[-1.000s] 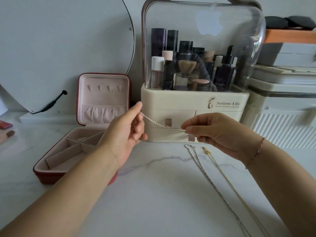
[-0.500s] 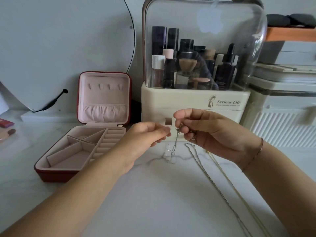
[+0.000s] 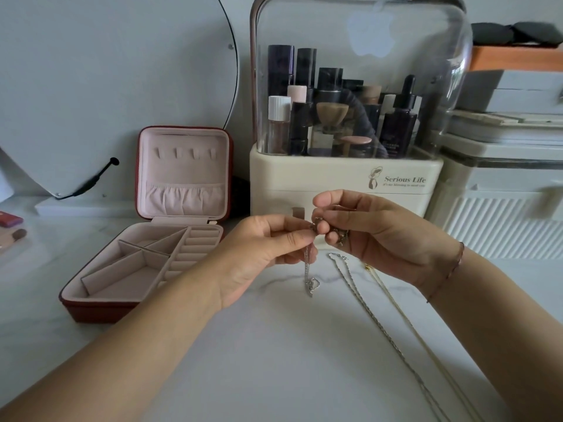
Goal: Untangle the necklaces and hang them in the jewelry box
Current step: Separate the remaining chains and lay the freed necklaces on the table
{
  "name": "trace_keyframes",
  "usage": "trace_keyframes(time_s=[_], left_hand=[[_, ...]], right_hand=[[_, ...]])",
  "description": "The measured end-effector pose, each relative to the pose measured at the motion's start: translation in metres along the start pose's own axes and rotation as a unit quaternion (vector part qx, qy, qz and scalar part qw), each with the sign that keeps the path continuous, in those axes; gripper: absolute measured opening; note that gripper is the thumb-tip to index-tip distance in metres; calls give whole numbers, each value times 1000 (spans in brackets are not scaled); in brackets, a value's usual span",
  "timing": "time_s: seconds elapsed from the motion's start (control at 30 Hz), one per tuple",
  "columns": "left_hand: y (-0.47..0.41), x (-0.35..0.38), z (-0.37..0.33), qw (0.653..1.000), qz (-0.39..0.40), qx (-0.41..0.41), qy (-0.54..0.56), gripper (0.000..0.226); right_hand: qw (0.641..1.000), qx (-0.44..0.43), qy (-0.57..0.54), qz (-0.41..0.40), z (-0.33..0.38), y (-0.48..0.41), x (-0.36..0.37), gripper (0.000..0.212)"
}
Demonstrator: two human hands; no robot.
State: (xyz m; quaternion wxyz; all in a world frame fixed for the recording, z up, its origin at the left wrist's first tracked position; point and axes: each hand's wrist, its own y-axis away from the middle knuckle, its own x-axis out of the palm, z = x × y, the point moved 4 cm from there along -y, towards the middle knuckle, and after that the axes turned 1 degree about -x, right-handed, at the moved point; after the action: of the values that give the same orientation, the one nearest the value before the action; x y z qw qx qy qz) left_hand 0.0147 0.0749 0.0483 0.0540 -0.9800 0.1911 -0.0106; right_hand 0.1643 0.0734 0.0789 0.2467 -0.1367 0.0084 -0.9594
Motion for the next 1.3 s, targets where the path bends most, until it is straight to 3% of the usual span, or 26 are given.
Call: trace_keyframes(time_s=[0.37, 0.43, 0.53, 0.63, 0.73, 0.87, 1.3], left_hand=[[-3, -10, -2, 996, -82, 11, 42, 8], [-4, -11, -2, 994, -101, 10, 38, 10], [-3, -11, -1, 995, -104, 9, -5, 11], [-2, -8, -1, 995, -94, 8, -33, 8], [-2, -7, -1, 997, -71, 9, -21, 8], [0, -4, -3, 999, -42, 17, -13, 31], [-3, -8, -3, 997, -75, 35, 2, 28]], right_hand=[[975, -1, 210, -76, -5, -1, -6, 11], [972, -11, 214, -95, -4, 0, -7, 7], [972, -28, 208, -107, -3, 0, -7, 21], [968, -43, 218, -117, -2, 0, -5, 13], [963, -43, 240, -116, -3, -1, -4, 15], [960, -43, 254, -105, -5, -1, 0, 18], [953, -38, 285, -91, -5, 0, -1, 9]])
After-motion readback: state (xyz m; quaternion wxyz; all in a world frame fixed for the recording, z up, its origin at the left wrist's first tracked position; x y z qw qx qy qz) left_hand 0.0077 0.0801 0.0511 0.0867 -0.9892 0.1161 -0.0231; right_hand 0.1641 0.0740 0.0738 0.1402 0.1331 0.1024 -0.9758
